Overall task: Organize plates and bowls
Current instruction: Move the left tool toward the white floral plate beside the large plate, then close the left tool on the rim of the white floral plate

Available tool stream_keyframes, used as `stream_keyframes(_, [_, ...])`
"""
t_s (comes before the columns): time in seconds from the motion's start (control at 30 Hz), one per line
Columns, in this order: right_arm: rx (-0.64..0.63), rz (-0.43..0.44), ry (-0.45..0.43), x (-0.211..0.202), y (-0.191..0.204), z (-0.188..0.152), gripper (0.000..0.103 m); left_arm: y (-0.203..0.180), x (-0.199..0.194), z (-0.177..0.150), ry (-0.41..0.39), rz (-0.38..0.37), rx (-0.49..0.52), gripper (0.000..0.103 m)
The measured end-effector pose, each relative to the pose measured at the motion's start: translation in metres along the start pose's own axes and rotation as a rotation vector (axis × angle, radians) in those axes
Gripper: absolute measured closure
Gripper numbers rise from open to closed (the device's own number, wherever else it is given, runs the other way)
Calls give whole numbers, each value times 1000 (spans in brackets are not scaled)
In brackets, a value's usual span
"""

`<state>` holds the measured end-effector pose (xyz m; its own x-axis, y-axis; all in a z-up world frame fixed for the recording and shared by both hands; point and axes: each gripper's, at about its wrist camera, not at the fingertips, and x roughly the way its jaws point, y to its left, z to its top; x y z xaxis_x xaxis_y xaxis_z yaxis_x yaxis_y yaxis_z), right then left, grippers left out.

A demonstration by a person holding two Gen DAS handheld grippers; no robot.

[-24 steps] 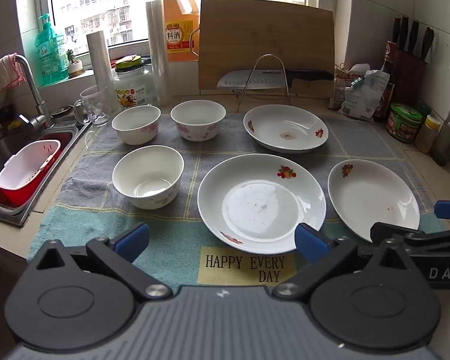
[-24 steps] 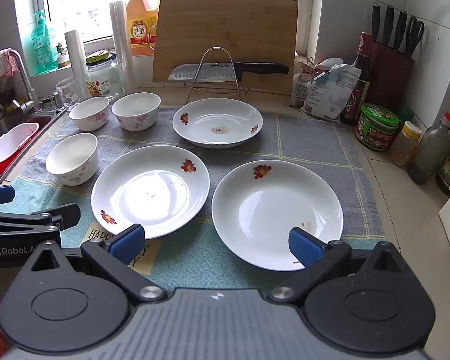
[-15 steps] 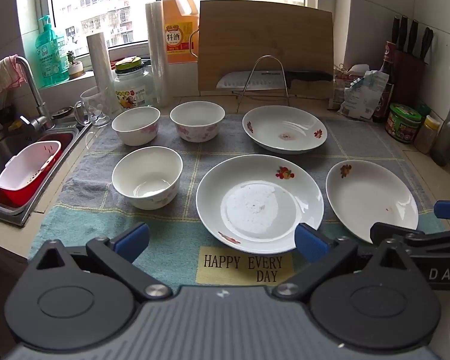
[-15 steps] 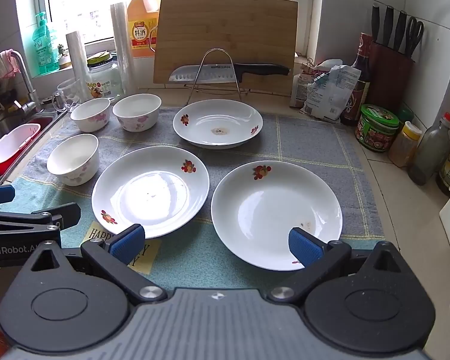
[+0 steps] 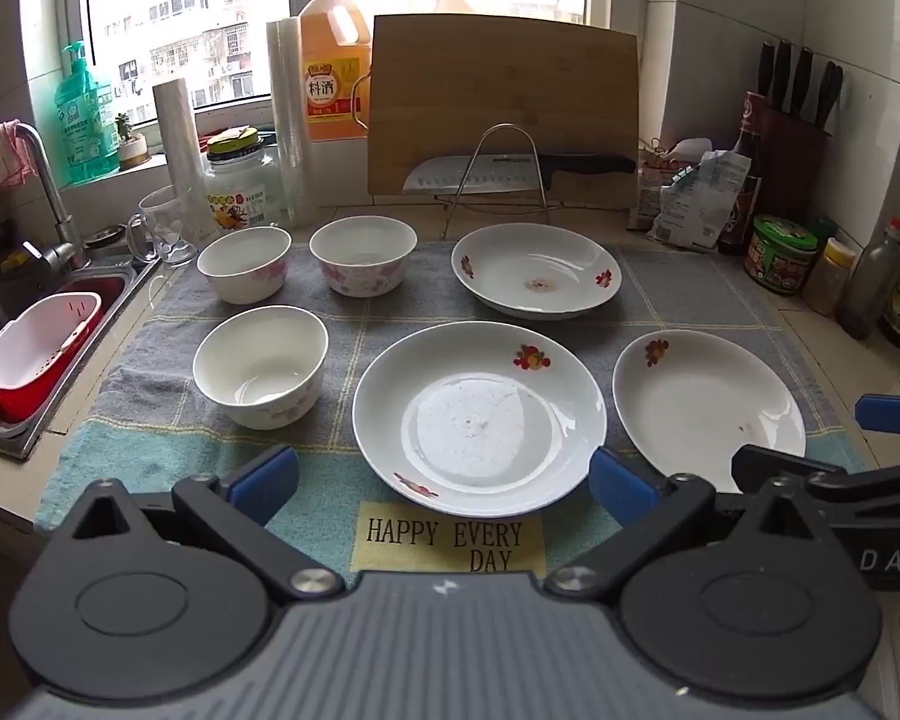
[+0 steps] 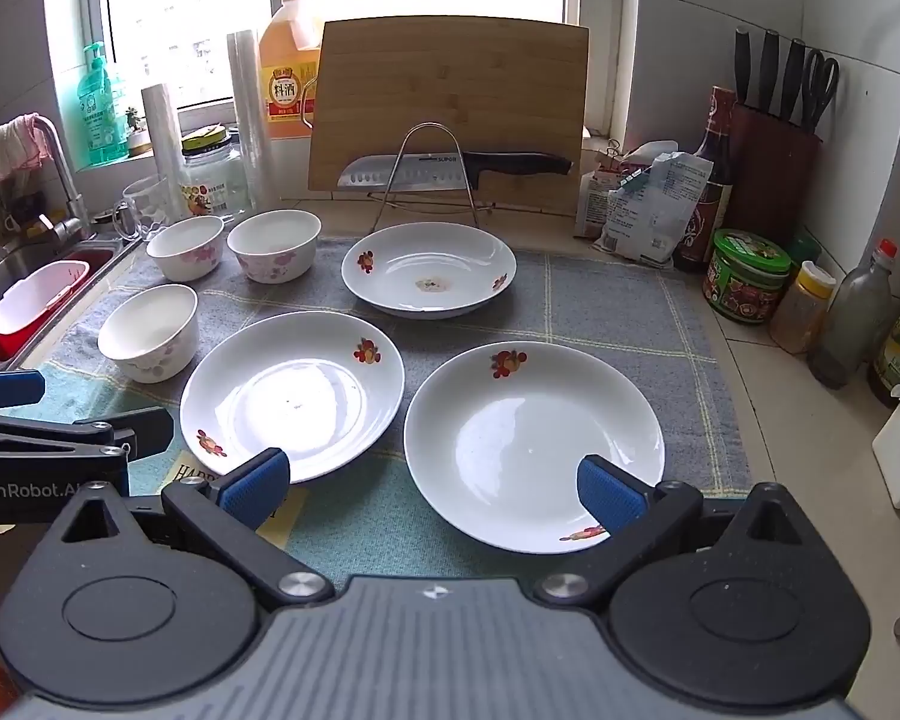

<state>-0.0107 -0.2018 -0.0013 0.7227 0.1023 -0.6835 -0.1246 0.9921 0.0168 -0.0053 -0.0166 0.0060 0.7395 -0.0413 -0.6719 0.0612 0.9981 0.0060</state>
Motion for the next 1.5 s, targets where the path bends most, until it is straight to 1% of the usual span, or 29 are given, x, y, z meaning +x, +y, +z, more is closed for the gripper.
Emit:
stream_keyframes(0.43, [-53,32,-74,-9,-37,-15,0,-31,-1,1,-30,-25,38,1])
stream_keyframes(0.67, [-55,37,-80,0,-60,-31,0,-44,15,4,-27,-57,69,1])
stream_keyframes(0.8, [-63,33,-48,15,-69,-41,0,-48,28,6,-28,-100,85,1])
stream_keyframes(0.97, [-61,23,1,37,-78,-56,0,-52,48,10,-9,-145,115,1])
stream_keyframes(1.1, [-35,38,28,50,-82,-61,0,-53,63,15,17,-184,124,1])
stream_keyframes(1.17, [-37,32,38,57,-82,-62,0,-51,70,18,32,-223,124,1])
stream_keyframes(1.37, [-38,21,73,78,-85,-68,0,-58,88,28,53,-249,162,1])
stream_keyframes(1.5, [-15,17,94,91,-87,-72,0,-65,98,33,62,-300,204,1])
